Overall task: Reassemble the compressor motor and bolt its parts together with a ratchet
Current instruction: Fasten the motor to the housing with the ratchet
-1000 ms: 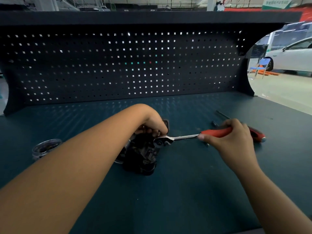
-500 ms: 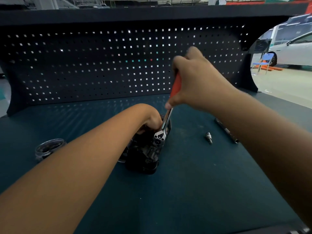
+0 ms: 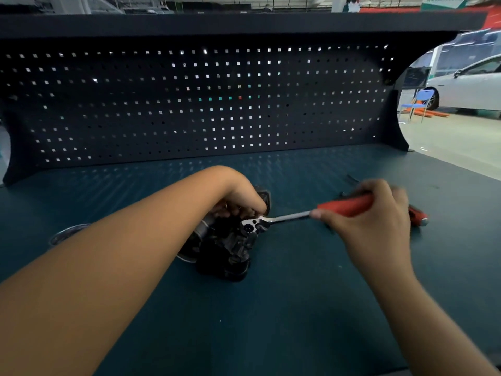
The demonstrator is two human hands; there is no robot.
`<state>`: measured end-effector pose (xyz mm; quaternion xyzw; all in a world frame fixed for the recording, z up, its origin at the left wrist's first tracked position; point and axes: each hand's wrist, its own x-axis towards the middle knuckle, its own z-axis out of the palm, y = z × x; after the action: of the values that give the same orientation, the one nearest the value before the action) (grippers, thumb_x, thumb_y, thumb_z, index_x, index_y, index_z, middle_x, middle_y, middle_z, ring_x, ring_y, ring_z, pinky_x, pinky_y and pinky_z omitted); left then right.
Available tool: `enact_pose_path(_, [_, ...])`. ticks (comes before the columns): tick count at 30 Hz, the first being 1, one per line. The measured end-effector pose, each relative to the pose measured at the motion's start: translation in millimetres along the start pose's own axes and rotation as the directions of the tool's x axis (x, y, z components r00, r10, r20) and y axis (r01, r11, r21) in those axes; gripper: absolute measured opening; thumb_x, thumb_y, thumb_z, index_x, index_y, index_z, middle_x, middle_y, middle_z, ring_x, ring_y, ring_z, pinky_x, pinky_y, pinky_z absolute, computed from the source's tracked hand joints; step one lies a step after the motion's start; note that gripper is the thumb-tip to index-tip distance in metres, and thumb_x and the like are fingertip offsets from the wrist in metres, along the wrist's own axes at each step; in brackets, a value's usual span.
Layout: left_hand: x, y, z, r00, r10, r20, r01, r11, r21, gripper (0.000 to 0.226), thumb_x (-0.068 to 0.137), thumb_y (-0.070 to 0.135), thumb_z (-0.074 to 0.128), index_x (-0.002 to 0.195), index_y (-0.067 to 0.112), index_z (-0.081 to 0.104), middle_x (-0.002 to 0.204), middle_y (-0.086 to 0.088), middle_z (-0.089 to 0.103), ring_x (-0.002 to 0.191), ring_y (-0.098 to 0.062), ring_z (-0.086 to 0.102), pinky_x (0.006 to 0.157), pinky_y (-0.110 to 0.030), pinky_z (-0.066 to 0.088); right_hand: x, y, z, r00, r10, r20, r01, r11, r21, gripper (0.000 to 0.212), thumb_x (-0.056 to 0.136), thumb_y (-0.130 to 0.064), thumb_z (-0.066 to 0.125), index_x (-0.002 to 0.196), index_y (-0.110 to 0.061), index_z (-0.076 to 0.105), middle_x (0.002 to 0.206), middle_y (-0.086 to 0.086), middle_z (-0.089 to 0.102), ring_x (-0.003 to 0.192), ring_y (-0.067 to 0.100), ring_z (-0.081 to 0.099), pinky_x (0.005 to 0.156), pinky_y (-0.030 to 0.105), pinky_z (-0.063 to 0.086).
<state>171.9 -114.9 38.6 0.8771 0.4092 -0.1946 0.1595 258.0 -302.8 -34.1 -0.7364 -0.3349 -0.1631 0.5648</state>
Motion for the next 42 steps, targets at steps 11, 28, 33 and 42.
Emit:
enact_pose_path(11, [2, 4, 0, 0.995, -0.012, 0.096, 0.01, 1.0, 0.02, 0.032, 0.087, 0.032, 0.056, 0.067, 0.008, 0.06, 0.064, -0.007, 0.061, 0.059, -0.024, 0.057, 0.062, -0.029, 0.048, 14, -26, -3, 0.992, -0.12, 0.037, 0.121, 0.992, -0.037, 0.063, 0.046, -0.036, 0.09, 0.092, -0.021, 0.049, 0.104, -0.002, 0.036, 0.081, 0.001, 0.031, 0.071, -0.008, 0.024])
enact_pose_path(28, [0, 3, 5, 1.0, -0.012, -0.017, 0.013, 0.998, 0.064, 0.039, 0.088, 0.042, 0.057, 0.062, 0.012, 0.051, 0.052, -0.001, 0.047, 0.042, -0.016, 0.041, 0.044, -0.02, 0.035, 17, -21, 17, 0.921, 0.286, 0.265, -0.388, 0.599, 0.7, 0.022, 0.085, -0.012, 0.066, 0.094, -0.021, 0.048, 0.078, 0.003, 0.071, 0.052, 0.008, 0.058, 0.046, 0.022, 0.045])
enact_pose_path(33, [-3, 6, 7, 0.998, -0.01, -0.056, 0.015, 0.994, 0.108, 0.044, 0.086, 0.052, 0.06, 0.067, 0.012, 0.051, 0.062, 0.0, 0.047, 0.048, -0.013, 0.044, 0.04, -0.018, 0.035, -13, 9, 15, 0.662, 0.41, 0.628, -0.715, 0.093, 0.693, 0.023, 0.075, -0.032, 0.065, 0.085, -0.014, 0.055, 0.09, 0.012, 0.074, 0.057, 0.013, 0.066, 0.049, 0.019, 0.052])
enact_pose_path(42, [-12, -11, 6, 1.0, 0.02, 0.019, -0.017, 0.99, -0.14, 0.044, 0.096, 0.045, 0.046, 0.068, 0.013, 0.058, 0.062, 0.001, 0.055, 0.056, -0.011, 0.055, 0.048, -0.019, 0.033, -9, -3, 44, 0.516, 0.55, 0.657, -0.745, -0.09, 0.661, 0.025, 0.094, -0.01, 0.044, 0.069, -0.009, 0.043, 0.052, 0.009, 0.064, 0.033, 0.008, 0.052, 0.034, 0.012, 0.041])
